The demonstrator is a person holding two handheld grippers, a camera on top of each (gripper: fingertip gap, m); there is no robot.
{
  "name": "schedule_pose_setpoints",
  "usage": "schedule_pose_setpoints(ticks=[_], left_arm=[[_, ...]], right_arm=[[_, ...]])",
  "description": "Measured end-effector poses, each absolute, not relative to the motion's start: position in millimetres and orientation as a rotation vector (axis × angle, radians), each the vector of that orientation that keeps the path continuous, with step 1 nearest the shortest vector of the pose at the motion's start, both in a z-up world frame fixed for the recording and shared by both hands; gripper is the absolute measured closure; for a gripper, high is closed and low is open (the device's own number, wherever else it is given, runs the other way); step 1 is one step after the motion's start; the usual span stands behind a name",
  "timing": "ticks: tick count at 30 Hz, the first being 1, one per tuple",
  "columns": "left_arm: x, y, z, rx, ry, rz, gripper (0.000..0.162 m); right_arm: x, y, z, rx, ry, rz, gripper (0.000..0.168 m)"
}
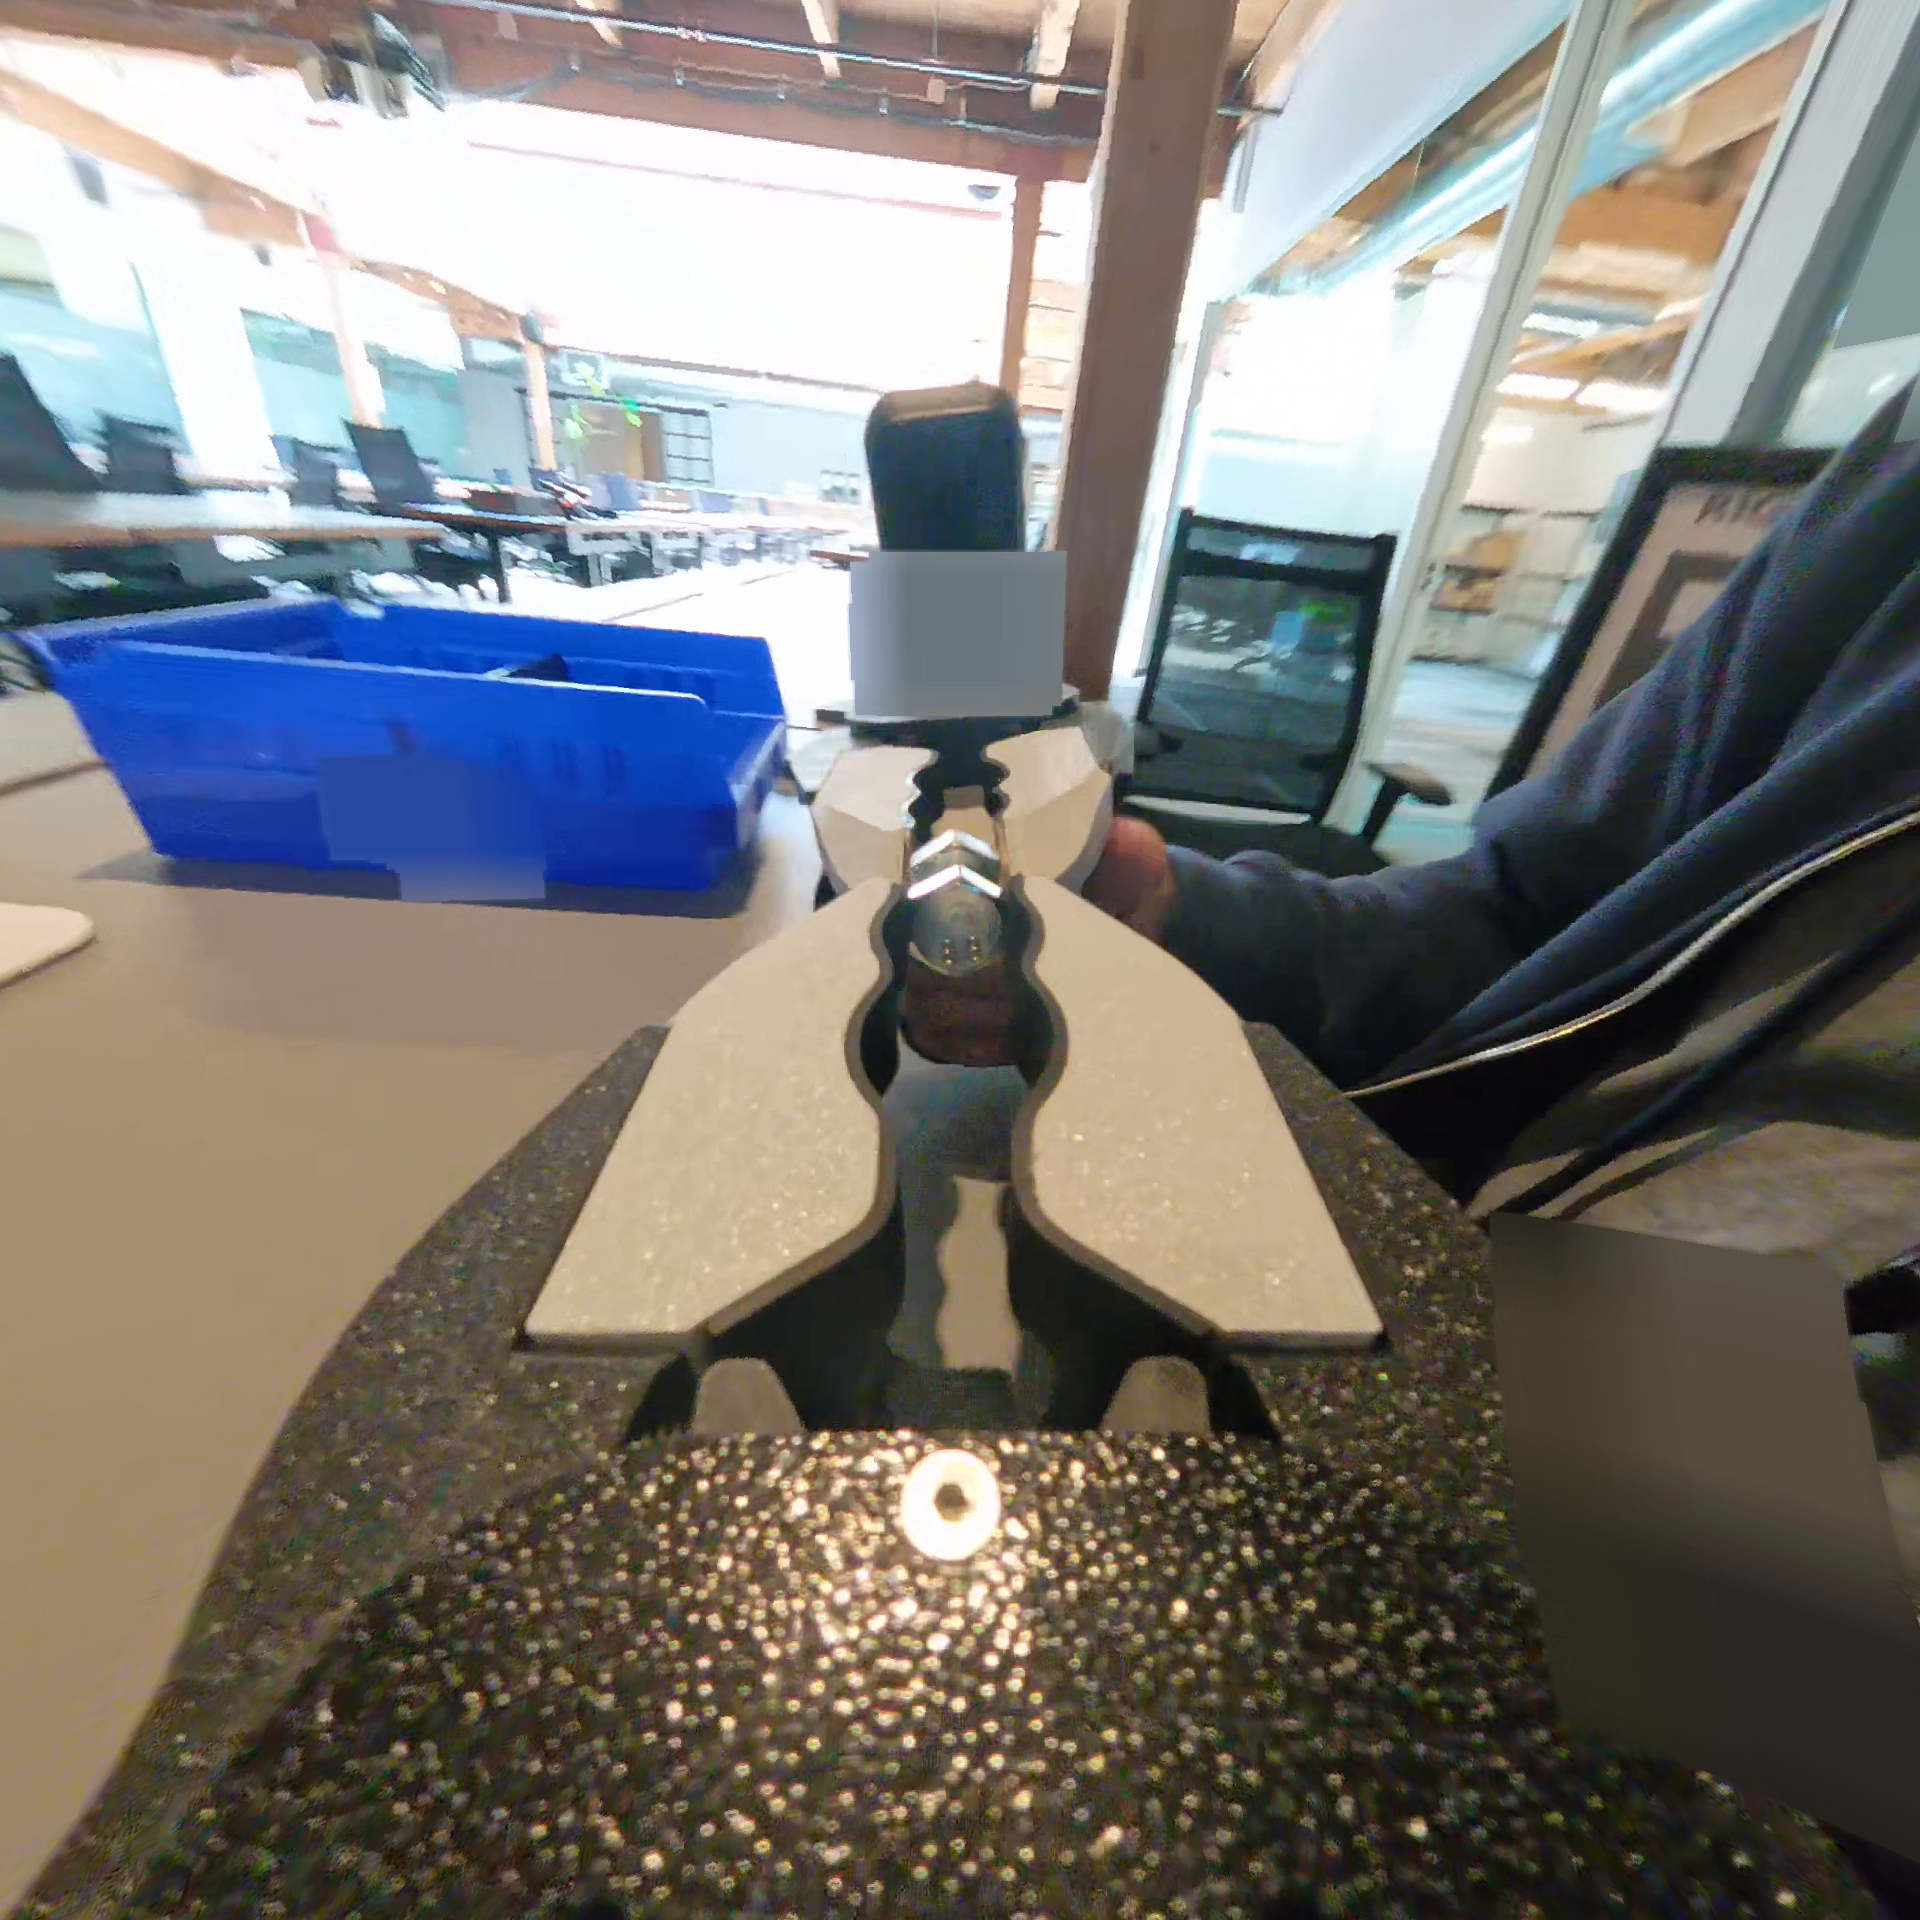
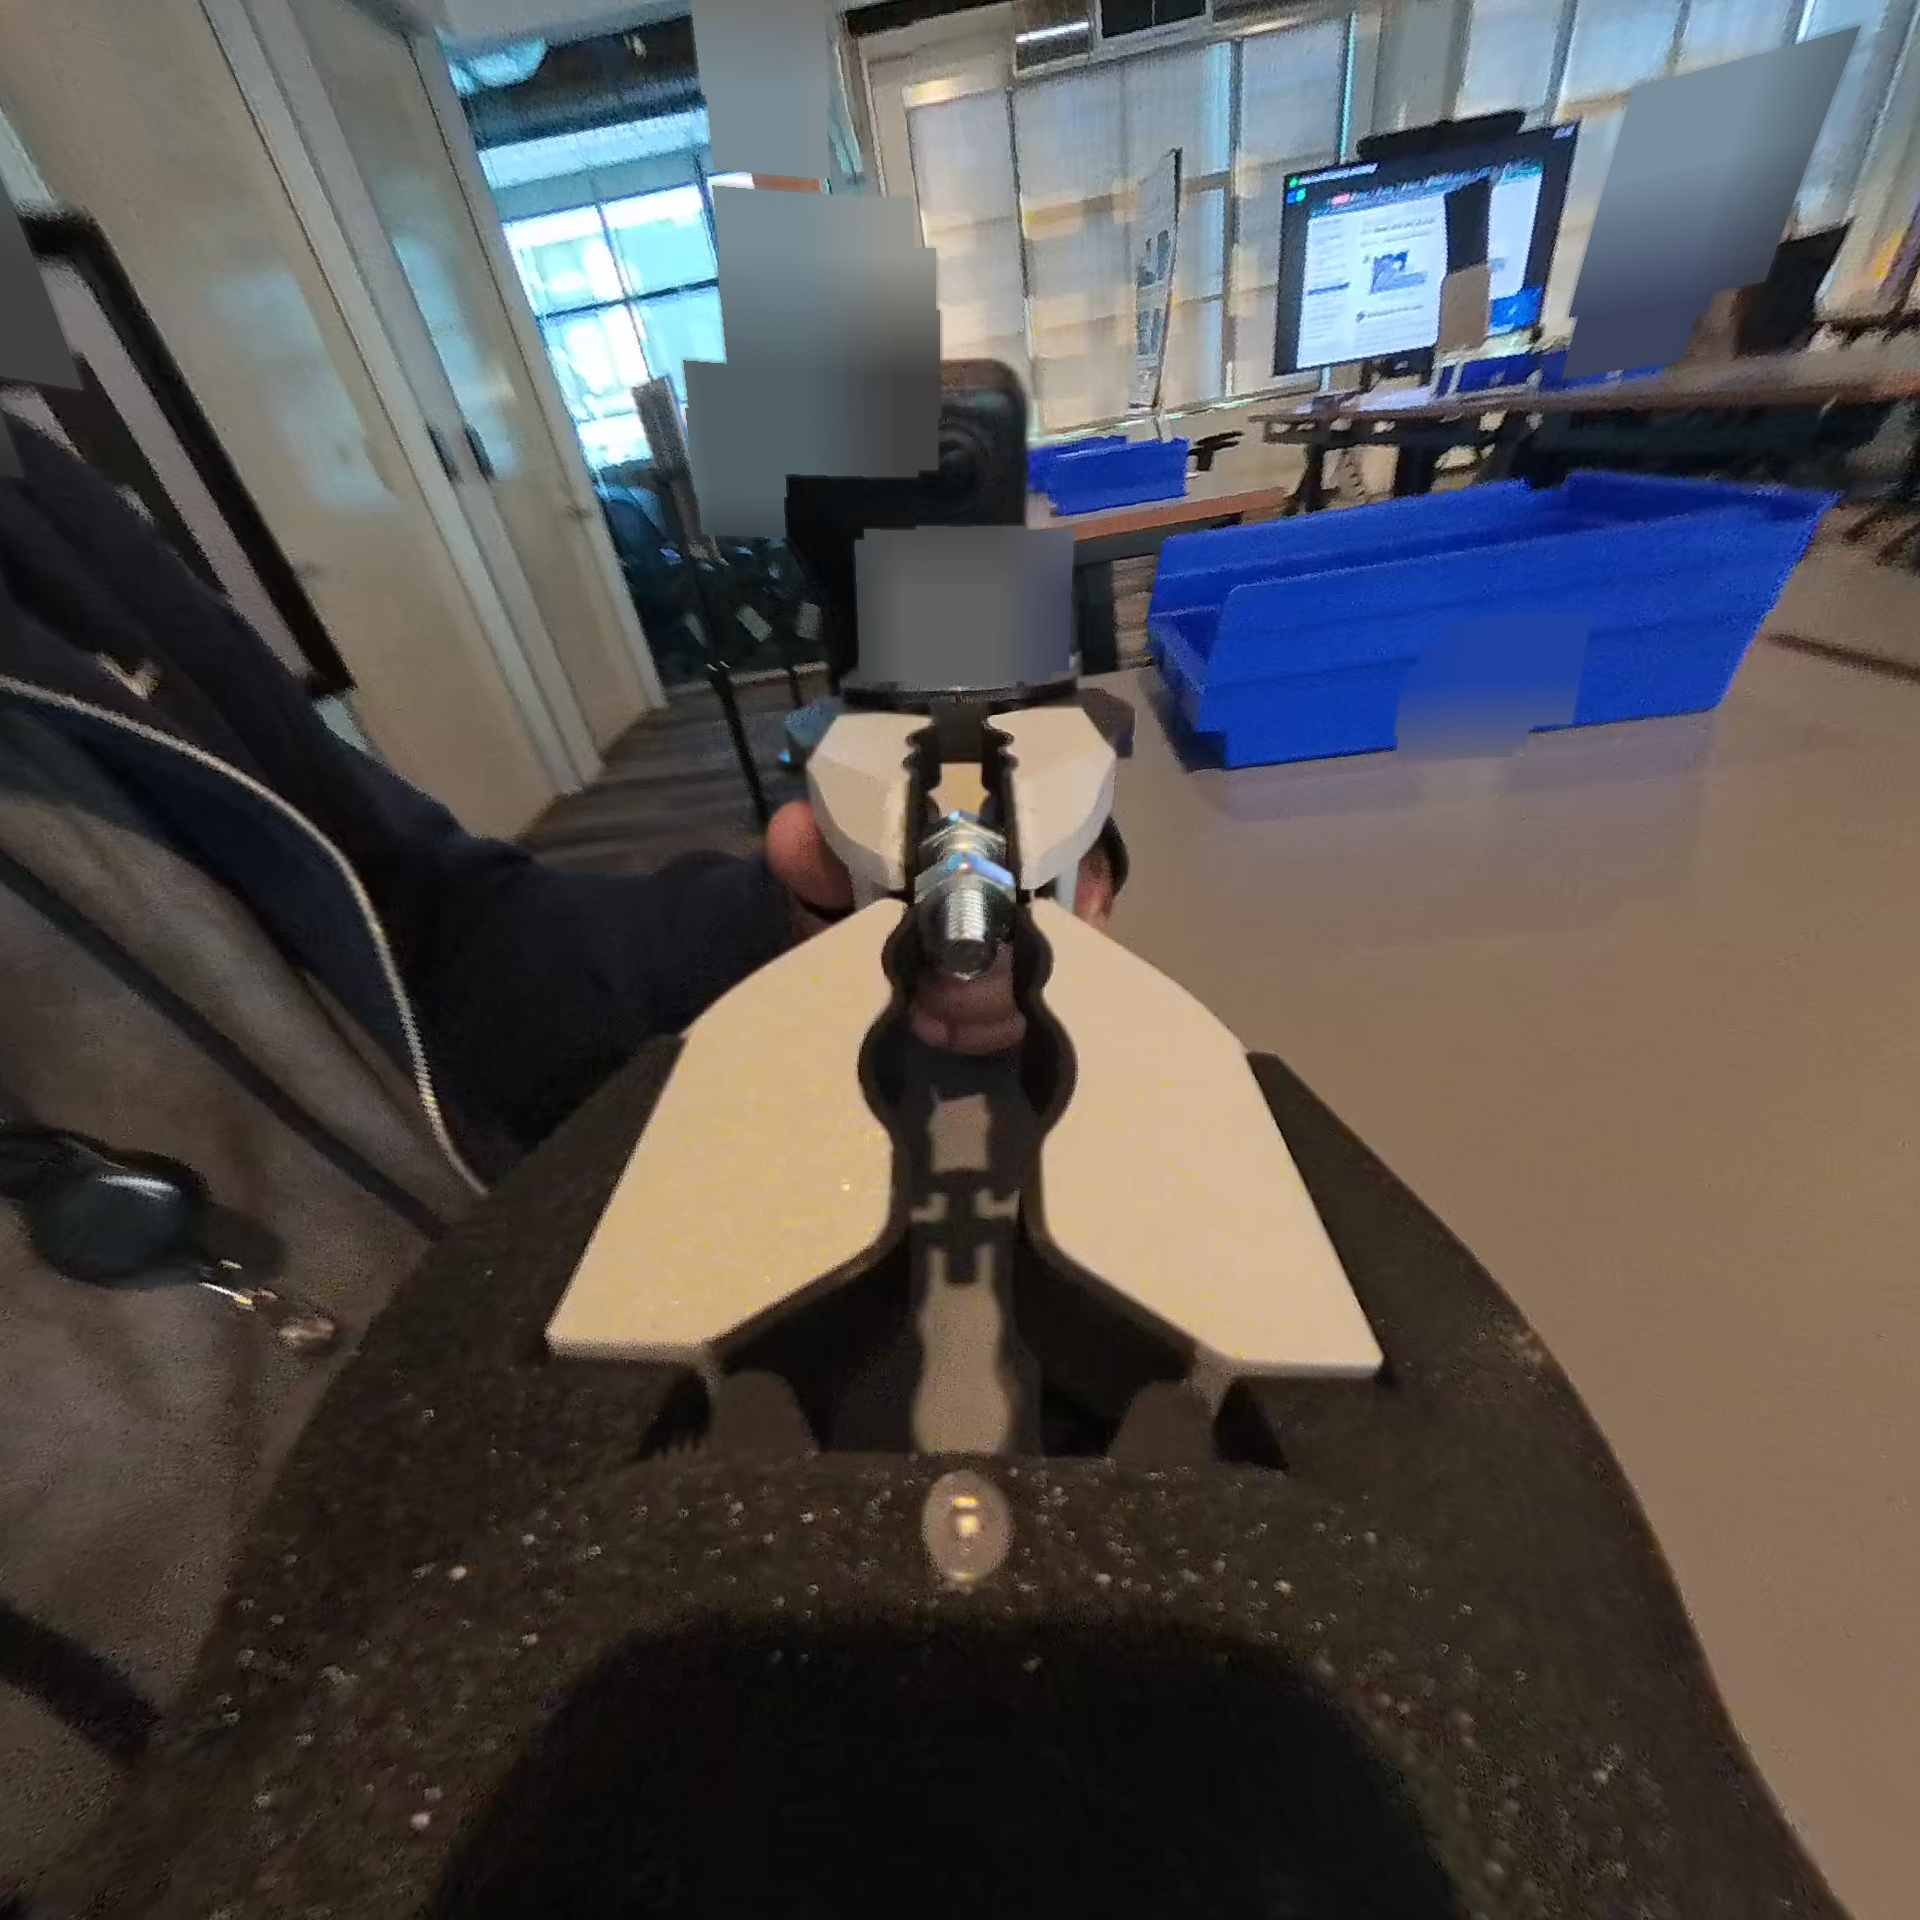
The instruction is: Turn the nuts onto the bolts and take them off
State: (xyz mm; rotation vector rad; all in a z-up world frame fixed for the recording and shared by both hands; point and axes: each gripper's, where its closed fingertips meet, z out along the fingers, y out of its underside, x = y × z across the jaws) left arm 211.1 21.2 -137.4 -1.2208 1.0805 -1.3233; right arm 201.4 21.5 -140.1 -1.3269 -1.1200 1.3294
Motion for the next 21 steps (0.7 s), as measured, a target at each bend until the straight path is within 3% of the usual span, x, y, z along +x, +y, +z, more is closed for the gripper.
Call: schedule_pose_setpoints(ticks=[8,11,13,21], left_arm=[[210,17,-137,-1.276,1.019,-1.618,0.145],[207,17,-131,-1.216,1.017,-1.550,0.145],[206,20,-130,-1.193,1.026,-1.437,0.145],[210,21,-133,-1.133,1.104,-1.141,0.145]], right_arm=[[200,20,-141,-1.142,-1.223,0.919,0.152],[200,26,-143,-1.251,-1.164,1.041,0.122],[200,28,-141,-1.306,-1.119,1.154,0.117],[203,22,-130,-1.326,-1.023,1.459,0.144]])
